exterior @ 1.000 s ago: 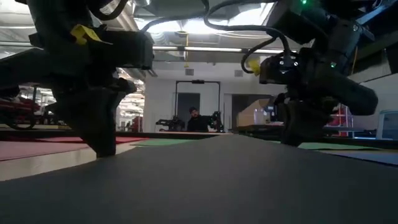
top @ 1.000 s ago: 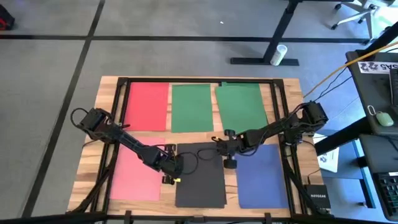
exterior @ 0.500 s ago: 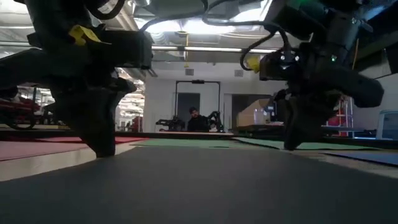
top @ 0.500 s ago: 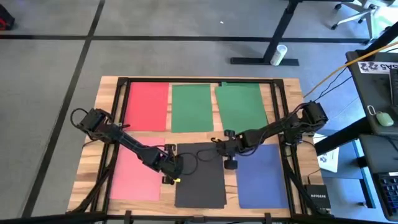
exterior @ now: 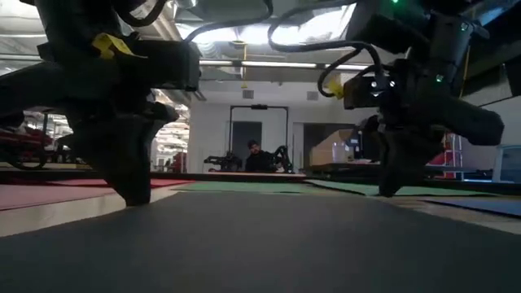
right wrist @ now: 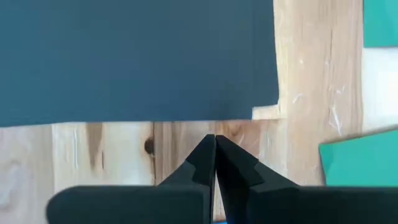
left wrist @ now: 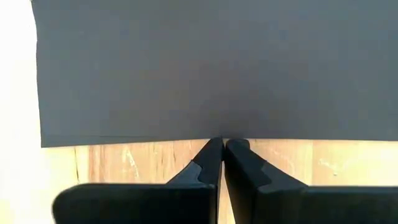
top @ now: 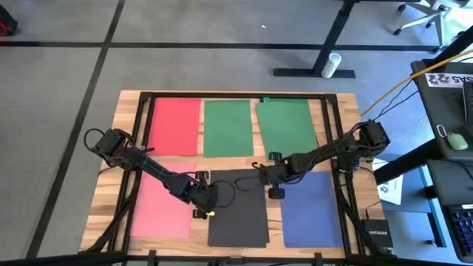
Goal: Organize paper
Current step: Stack the black paper on top of the black paper
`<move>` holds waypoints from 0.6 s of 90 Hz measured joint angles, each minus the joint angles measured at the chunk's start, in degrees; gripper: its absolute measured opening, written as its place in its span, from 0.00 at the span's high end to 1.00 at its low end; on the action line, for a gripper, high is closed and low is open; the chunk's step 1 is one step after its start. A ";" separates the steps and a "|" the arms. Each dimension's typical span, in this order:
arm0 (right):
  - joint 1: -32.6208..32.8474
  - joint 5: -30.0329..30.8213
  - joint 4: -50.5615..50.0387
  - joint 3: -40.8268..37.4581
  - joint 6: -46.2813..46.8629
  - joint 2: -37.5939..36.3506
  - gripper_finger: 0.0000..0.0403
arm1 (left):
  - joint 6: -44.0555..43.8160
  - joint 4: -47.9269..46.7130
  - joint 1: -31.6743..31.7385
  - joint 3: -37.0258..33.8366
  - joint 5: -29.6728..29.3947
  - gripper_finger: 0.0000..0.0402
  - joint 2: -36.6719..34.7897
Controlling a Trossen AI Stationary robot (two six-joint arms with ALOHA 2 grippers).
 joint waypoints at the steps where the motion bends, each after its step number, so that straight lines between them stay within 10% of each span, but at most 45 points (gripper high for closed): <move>1: -0.04 0.09 0.01 0.00 0.00 0.00 1.00 | 0.00 0.00 0.00 0.00 -0.01 1.00 0.00; 54: -2.60 -0.79 1.71 0.20 -2.44 2.33 1.00 | 0.04 -0.05 -0.17 -0.02 -0.29 1.00 0.00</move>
